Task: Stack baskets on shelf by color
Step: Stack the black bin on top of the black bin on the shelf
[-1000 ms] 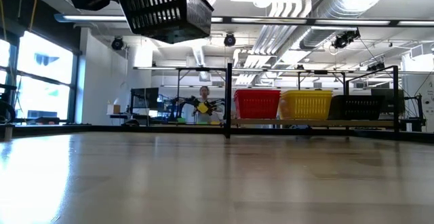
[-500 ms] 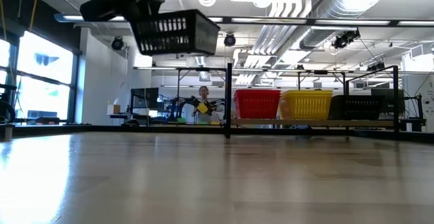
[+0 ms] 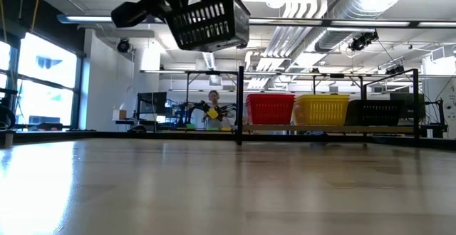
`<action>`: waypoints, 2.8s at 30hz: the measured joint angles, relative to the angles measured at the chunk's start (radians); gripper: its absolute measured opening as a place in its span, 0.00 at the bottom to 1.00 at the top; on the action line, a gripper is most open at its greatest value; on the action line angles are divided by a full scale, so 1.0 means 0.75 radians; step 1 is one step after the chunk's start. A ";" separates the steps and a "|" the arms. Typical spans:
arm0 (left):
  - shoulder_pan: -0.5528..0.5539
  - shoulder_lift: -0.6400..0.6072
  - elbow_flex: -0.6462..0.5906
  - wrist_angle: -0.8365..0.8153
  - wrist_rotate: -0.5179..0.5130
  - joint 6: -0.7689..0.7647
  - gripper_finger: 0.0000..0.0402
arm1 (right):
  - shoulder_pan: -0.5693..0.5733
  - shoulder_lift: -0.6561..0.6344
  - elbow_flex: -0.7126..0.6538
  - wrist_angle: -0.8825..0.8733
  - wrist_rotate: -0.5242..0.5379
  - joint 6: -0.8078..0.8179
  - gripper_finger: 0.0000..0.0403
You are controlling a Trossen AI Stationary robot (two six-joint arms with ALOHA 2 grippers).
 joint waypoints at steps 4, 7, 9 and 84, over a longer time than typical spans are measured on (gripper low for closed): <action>0.018 0.000 0.000 0.049 0.041 0.033 0.00 | -0.023 -0.001 0.000 -0.059 0.025 0.074 0.27; 0.025 0.000 0.000 0.098 0.041 0.059 0.00 | -0.039 -0.001 -0.001 -0.112 0.041 0.144 0.27; 0.032 0.000 -0.001 0.135 0.046 0.080 0.00 | -0.044 -0.001 -0.001 -0.137 0.038 0.177 0.27; 0.525 -0.006 0.001 0.207 0.313 0.767 0.34 | -0.565 -0.532 -0.015 -0.791 0.114 -0.001 0.00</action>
